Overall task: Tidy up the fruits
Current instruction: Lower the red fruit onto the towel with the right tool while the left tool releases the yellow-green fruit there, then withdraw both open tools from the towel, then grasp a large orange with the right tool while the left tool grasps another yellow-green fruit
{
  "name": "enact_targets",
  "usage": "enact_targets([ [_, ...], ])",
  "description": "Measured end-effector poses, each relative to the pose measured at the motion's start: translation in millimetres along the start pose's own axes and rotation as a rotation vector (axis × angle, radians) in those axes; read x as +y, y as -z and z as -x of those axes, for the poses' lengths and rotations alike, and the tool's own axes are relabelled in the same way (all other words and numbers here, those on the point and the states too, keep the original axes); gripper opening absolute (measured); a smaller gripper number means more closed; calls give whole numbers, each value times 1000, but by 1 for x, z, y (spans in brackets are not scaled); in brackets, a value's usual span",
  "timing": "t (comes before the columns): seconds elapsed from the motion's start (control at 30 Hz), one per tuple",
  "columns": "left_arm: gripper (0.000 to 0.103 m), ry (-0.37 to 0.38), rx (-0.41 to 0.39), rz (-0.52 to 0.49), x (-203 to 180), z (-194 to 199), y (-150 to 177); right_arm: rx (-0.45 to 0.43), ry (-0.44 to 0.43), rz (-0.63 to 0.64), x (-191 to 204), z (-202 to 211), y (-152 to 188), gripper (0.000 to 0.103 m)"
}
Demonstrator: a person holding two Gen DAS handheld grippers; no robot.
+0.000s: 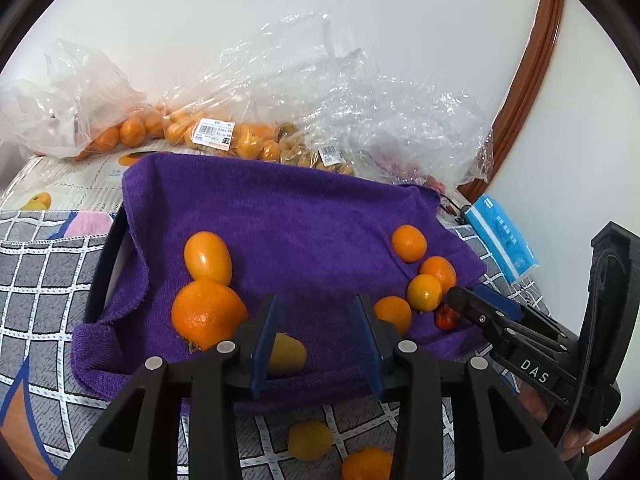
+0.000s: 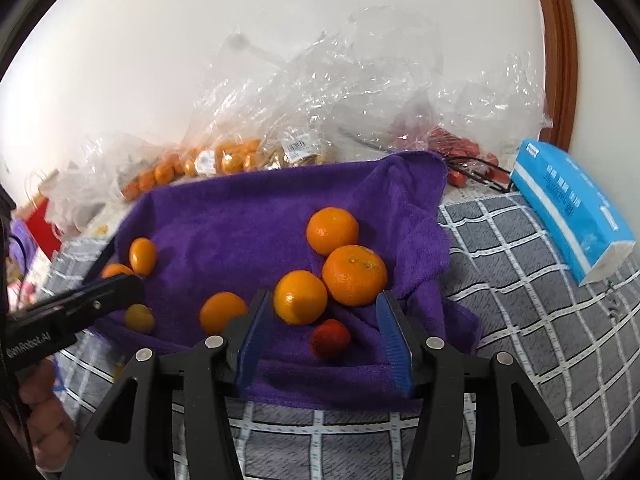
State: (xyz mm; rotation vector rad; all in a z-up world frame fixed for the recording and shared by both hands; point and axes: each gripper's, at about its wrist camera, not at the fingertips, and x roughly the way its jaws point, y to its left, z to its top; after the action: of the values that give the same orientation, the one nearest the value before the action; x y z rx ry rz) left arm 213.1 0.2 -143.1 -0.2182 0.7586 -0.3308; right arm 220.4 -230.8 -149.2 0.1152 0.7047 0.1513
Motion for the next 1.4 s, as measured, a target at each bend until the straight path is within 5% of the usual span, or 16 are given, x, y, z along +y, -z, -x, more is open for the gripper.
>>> enact_targets([
  [0.33,37,-41,-77,20,2,15,-4,-30,44,2,4,4,1,54],
  [0.53,37,-47,-126,38,6,26,-6,10,17,-42,-2,1,-1,54],
  [0.93,37,-40,-161,69,14,36,-9,-83,-94,-7,11,32,-5,54],
  [1.13,52,-63,-192,120,31,47,-15,-28,-91,27,41,48,9,54],
  [1.4,55,-130,-244,185,62,63,-24,74,-150,105,89,52,50,54],
])
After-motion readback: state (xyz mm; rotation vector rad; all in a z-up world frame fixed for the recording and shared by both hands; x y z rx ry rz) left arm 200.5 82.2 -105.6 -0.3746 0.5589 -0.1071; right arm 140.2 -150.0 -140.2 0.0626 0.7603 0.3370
